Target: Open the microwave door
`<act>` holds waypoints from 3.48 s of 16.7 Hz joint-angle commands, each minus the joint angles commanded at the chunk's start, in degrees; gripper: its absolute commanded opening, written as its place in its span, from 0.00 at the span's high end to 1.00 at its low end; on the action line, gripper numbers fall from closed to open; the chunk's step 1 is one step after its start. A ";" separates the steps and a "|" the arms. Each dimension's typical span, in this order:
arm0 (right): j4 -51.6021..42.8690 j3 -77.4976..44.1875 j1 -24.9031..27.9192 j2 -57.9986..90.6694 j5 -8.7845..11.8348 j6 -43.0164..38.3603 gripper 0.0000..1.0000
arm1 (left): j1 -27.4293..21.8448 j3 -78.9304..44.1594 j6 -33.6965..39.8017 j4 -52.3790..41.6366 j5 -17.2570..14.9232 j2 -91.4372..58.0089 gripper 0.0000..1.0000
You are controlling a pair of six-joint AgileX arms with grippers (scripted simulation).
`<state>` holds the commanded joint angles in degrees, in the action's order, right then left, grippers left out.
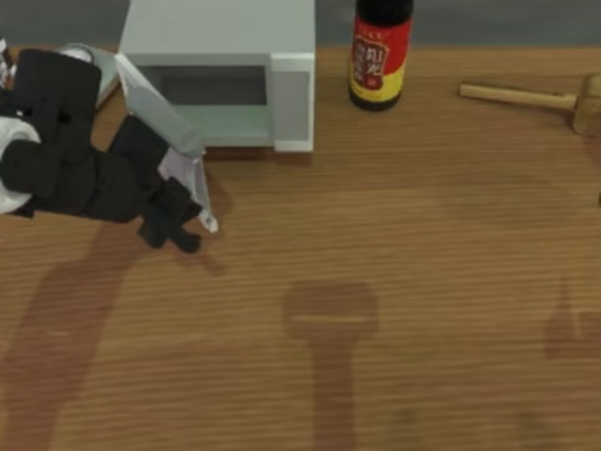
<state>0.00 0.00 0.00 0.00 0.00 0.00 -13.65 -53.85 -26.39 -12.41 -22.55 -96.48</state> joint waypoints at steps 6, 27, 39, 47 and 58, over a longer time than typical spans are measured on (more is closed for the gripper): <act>0.00 0.00 0.00 0.00 0.00 0.00 0.00 | 0.00 0.00 0.00 0.00 0.00 0.00 1.00; 0.00 0.00 0.00 0.00 0.00 0.00 0.00 | 2.56 -0.39 -5.93 -2.88 -3.64 0.02 1.00; 0.00 0.00 0.00 0.00 0.00 0.00 0.00 | 2.56 -0.39 -5.93 -2.88 -3.64 0.02 1.00; 0.00 0.00 0.00 0.00 0.00 0.00 0.00 | 3.18 -0.50 -7.96 -4.25 -4.93 -0.36 1.00; 0.00 0.00 0.00 0.00 0.00 0.00 0.00 | 5.15 -1.34 -12.28 -6.40 -7.04 -0.40 1.00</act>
<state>0.00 0.00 0.00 0.00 0.00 0.00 -8.50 -55.19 -38.68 -18.80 -29.59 -96.88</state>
